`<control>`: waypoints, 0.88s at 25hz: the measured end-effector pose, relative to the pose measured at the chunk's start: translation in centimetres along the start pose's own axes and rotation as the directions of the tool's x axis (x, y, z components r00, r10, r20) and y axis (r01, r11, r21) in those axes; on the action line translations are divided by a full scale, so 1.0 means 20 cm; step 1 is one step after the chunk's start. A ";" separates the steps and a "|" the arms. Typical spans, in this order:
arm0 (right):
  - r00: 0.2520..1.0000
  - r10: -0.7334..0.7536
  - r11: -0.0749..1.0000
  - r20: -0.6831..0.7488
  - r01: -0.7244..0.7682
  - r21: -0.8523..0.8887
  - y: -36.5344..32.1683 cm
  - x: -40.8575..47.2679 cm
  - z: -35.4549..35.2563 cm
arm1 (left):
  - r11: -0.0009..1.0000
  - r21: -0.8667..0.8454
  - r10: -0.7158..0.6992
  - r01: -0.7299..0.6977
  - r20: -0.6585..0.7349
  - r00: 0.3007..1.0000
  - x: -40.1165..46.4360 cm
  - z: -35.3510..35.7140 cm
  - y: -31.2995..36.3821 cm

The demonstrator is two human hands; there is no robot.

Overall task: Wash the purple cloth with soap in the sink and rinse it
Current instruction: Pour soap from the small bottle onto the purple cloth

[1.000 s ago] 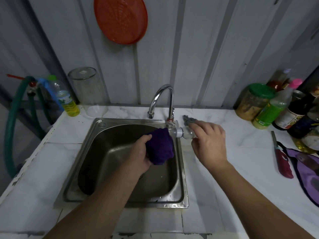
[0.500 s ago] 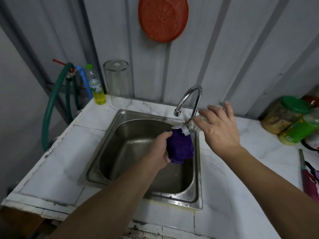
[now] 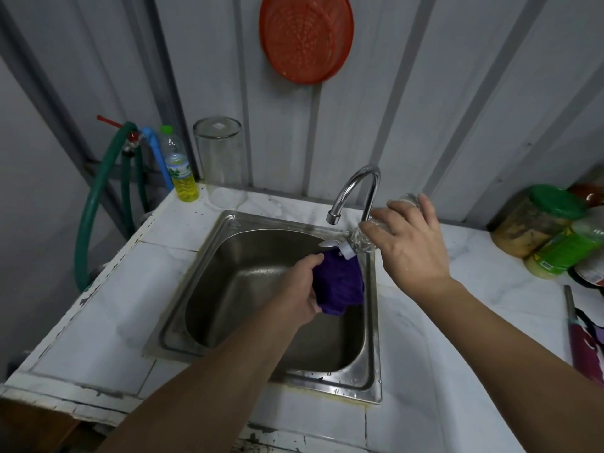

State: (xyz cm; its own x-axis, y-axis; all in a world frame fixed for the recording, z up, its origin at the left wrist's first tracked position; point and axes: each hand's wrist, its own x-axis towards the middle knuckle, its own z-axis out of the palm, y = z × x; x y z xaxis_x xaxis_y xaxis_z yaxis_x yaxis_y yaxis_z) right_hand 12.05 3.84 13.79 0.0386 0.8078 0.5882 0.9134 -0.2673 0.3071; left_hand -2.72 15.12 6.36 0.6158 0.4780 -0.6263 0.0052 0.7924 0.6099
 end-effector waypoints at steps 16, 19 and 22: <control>0.986 0.155 0.984 0.055 -0.159 0.080 -0.03 -0.05 0.08 | 1.000 0.008 0.002 -0.002 0.026 1.000 0.03 -0.01 0.01; 0.954 0.282 0.932 0.098 -0.297 0.207 -0.05 -0.09 0.09 | 1.000 0.008 -0.009 0.009 0.029 1.000 0.03 -0.02 0.02; 0.858 0.487 0.741 0.162 -0.504 0.444 -0.07 -0.21 0.11 | 0.999 0.016 0.034 -0.035 0.037 0.999 0.04 -0.04 0.03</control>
State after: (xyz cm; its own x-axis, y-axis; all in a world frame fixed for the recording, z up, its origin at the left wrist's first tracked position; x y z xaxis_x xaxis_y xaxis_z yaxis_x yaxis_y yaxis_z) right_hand 11.55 1.95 9.14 0.5435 0.6486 0.5328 0.8371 -0.3716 -0.4015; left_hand -2.78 16.17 5.84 0.6442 0.4905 -0.5869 -0.0036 0.7693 0.6389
